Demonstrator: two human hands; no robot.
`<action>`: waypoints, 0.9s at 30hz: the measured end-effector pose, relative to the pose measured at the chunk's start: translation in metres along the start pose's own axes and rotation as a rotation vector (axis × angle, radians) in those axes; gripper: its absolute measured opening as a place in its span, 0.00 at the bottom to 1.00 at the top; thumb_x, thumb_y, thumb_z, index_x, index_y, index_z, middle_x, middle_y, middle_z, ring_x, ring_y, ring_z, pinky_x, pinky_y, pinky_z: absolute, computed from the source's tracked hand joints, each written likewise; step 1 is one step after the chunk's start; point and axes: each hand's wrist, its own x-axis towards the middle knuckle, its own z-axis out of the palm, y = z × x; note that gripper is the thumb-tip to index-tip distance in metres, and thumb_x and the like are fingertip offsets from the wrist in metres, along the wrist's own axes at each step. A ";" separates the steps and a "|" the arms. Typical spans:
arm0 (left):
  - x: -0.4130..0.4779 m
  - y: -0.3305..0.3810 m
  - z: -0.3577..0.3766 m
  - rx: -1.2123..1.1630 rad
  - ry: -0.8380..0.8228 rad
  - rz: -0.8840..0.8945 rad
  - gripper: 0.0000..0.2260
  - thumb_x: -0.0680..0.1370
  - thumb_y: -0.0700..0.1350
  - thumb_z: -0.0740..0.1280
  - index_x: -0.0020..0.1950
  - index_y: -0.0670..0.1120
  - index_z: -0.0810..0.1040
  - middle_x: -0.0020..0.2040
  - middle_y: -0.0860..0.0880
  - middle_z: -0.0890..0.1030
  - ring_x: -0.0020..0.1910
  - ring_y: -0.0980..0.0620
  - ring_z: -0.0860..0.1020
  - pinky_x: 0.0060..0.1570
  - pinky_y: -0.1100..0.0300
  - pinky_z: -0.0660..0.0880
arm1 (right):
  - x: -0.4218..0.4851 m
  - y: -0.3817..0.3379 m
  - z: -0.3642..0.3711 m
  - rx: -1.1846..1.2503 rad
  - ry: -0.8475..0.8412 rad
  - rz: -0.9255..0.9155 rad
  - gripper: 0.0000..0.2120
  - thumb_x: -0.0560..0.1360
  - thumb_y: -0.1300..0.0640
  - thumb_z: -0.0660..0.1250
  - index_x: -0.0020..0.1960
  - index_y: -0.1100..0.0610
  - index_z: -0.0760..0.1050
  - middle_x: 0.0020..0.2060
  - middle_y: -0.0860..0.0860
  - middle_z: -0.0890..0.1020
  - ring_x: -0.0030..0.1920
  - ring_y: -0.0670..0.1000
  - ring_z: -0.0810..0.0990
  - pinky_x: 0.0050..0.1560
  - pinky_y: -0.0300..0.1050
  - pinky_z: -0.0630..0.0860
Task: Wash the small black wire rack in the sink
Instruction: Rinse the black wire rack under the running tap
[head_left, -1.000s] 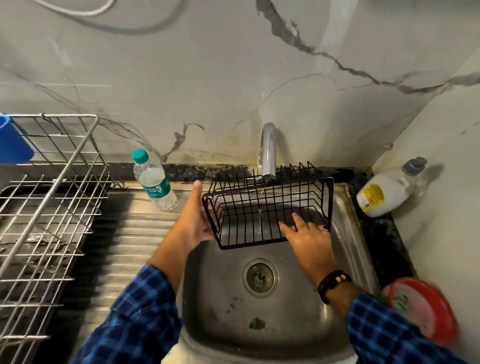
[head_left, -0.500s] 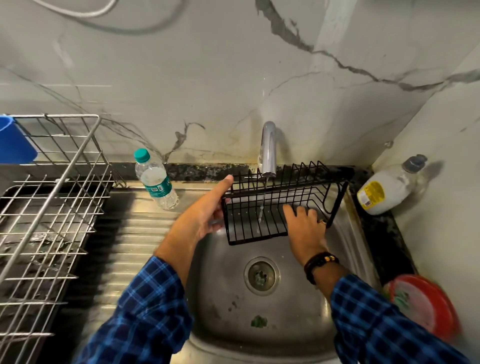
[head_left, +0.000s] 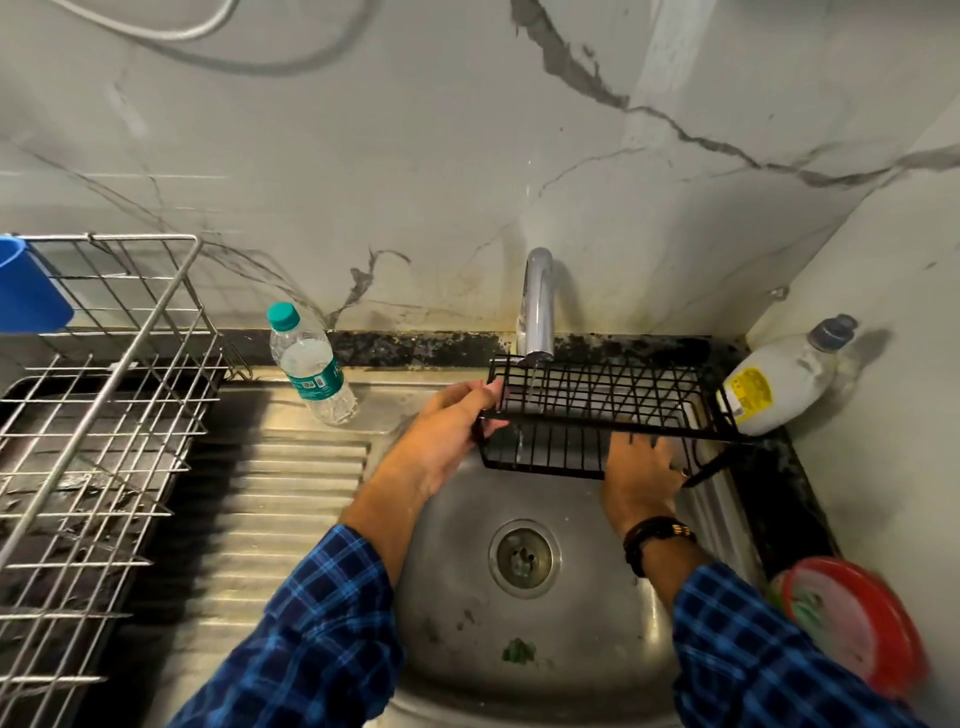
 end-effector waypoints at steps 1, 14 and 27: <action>0.004 -0.002 0.003 -0.027 -0.024 0.000 0.02 0.81 0.38 0.67 0.52 0.43 0.79 0.54 0.45 0.85 0.53 0.52 0.83 0.50 0.59 0.78 | 0.001 0.006 -0.002 0.006 0.000 0.019 0.23 0.73 0.65 0.68 0.67 0.55 0.69 0.64 0.56 0.75 0.66 0.61 0.69 0.58 0.61 0.75; 0.018 -0.032 0.045 0.133 0.125 0.160 0.25 0.85 0.59 0.55 0.54 0.40 0.81 0.42 0.43 0.83 0.35 0.54 0.78 0.34 0.61 0.75 | 0.009 0.027 -0.001 0.341 -0.099 -0.154 0.44 0.71 0.48 0.75 0.78 0.48 0.54 0.77 0.53 0.59 0.76 0.61 0.61 0.72 0.60 0.66; -0.001 -0.027 0.023 0.158 -0.005 0.437 0.25 0.86 0.57 0.50 0.48 0.42 0.78 0.25 0.54 0.72 0.22 0.58 0.66 0.23 0.65 0.63 | -0.091 0.024 -0.102 0.612 0.672 -0.452 0.09 0.78 0.52 0.62 0.44 0.53 0.79 0.39 0.47 0.80 0.41 0.45 0.77 0.41 0.40 0.72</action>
